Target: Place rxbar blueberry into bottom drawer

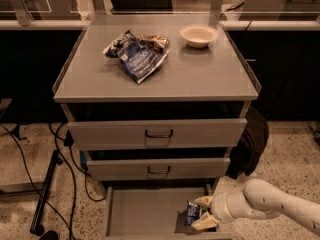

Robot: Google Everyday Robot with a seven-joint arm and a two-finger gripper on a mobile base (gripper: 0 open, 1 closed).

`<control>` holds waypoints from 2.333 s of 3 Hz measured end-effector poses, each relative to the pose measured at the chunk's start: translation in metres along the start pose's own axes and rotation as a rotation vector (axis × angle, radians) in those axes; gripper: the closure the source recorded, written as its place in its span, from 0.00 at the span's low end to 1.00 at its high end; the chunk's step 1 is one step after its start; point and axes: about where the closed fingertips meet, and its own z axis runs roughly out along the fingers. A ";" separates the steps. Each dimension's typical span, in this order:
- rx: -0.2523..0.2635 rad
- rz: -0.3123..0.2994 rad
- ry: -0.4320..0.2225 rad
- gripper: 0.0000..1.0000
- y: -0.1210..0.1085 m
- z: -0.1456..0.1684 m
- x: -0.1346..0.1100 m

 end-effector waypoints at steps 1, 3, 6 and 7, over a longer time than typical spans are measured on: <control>0.052 -0.034 -0.051 1.00 -0.008 0.027 0.011; 0.100 -0.074 -0.103 1.00 -0.022 0.068 0.025; 0.137 -0.081 -0.039 1.00 -0.059 0.092 0.053; 0.133 -0.062 -0.023 1.00 -0.066 0.102 0.065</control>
Offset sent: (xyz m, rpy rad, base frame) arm 0.0327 0.0380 -0.0852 0.1099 -0.2053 -0.0411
